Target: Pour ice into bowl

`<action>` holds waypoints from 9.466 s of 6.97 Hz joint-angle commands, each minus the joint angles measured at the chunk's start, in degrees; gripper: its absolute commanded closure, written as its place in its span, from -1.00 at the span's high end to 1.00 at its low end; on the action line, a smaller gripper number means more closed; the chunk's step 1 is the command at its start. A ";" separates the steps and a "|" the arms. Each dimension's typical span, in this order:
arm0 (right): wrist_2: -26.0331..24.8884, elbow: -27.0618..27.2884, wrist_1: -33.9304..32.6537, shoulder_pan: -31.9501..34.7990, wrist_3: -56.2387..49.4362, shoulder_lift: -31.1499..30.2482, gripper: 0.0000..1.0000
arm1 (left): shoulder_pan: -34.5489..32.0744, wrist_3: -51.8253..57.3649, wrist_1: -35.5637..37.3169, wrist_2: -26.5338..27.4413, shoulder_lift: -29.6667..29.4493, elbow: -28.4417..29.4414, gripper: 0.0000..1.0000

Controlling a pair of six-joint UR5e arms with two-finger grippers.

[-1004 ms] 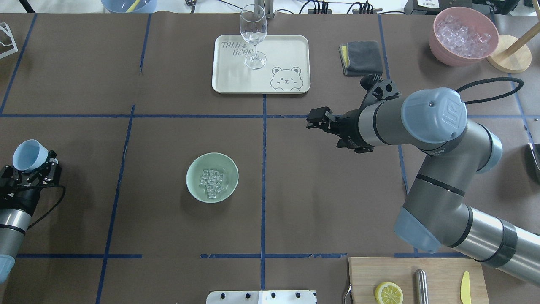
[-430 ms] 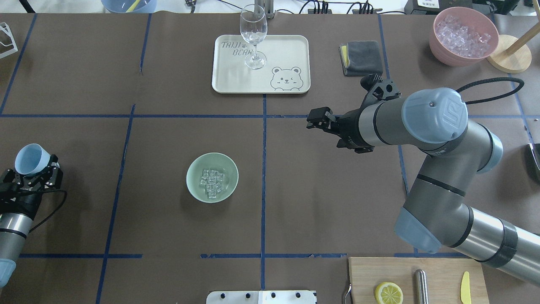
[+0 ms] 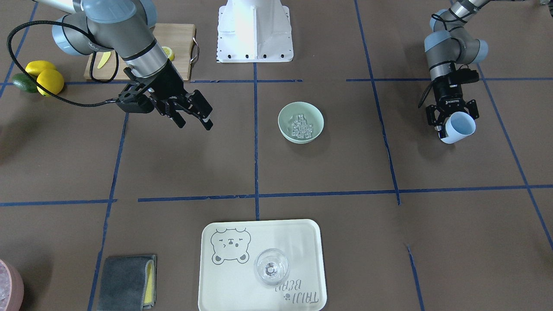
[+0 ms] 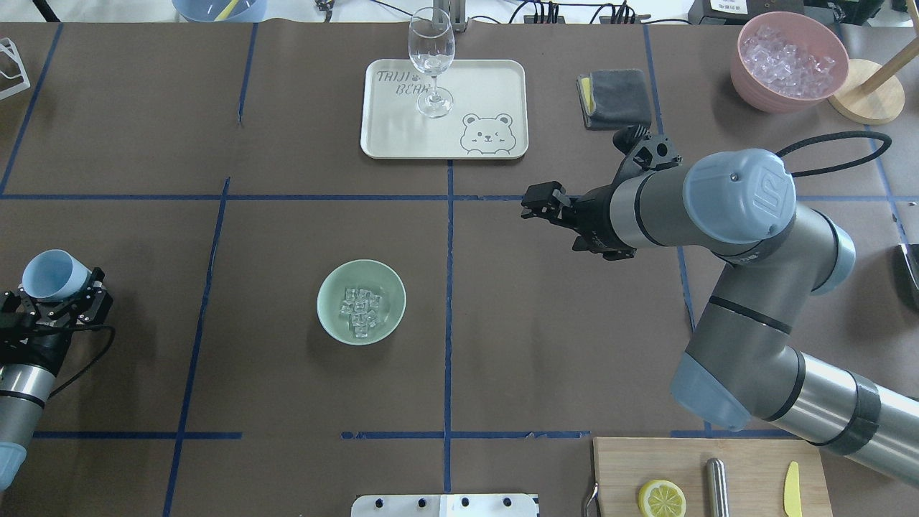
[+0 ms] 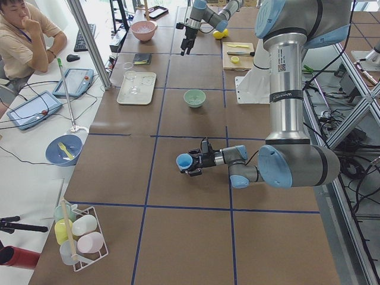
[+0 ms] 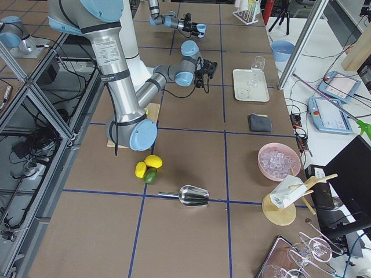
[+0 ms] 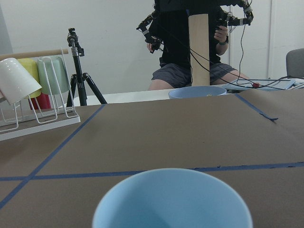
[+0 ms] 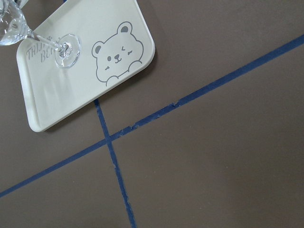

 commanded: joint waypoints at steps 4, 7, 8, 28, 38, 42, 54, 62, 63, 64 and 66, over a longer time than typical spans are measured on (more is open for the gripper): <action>-0.38 0.50 -0.09 -0.18 0.00 0.49 1.00 | 0.56 11.81 -2.88 -15.59 8.73 -8.44 1.00; -0.38 1.90 -0.09 -0.09 0.00 0.41 1.00 | 0.04 21.87 -5.98 -35.51 15.56 -17.37 1.00; -0.38 1.82 -0.09 -0.18 0.00 0.41 1.00 | -0.05 23.98 -5.98 -39.05 18.30 -20.30 1.00; -7.49 -25.52 -6.77 -15.91 -0.09 25.01 -1.00 | -43.29 57.93 -2.64 -90.06 16.66 -18.83 1.00; 25.26 -11.48 23.41 20.87 -41.41 -32.00 -1.00 | -43.29 57.84 -2.29 -90.59 15.43 -15.75 1.00; 29.51 -19.01 30.23 23.99 -43.61 -30.89 -1.00 | -43.38 54.86 -2.55 -90.68 15.43 -15.84 1.00; 36.86 -19.72 29.27 27.90 -42.53 -28.07 1.00 | -43.73 55.11 -2.99 -90.85 16.21 -16.45 1.00; 38.39 -19.28 7.00 47.18 -72.69 -26.93 1.00 | -68.86 59.34 32.11 -117.75 6.47 -21.70 1.00; 37.86 -19.19 -0.28 49.55 -82.34 -26.32 1.00 | -70.35 60.90 37.65 -117.66 3.85 -22.86 1.00; 37.77 -19.10 -7.05 51.14 -89.32 -24.49 1.00 | -72.19 65.70 44.06 -116.53 0.87 -22.79 1.00; 35.77 -13.08 -21.54 52.55 -99.09 -23.94 1.00 | -81.21 83.93 72.78 -109.09 -13.05 -22.09 1.00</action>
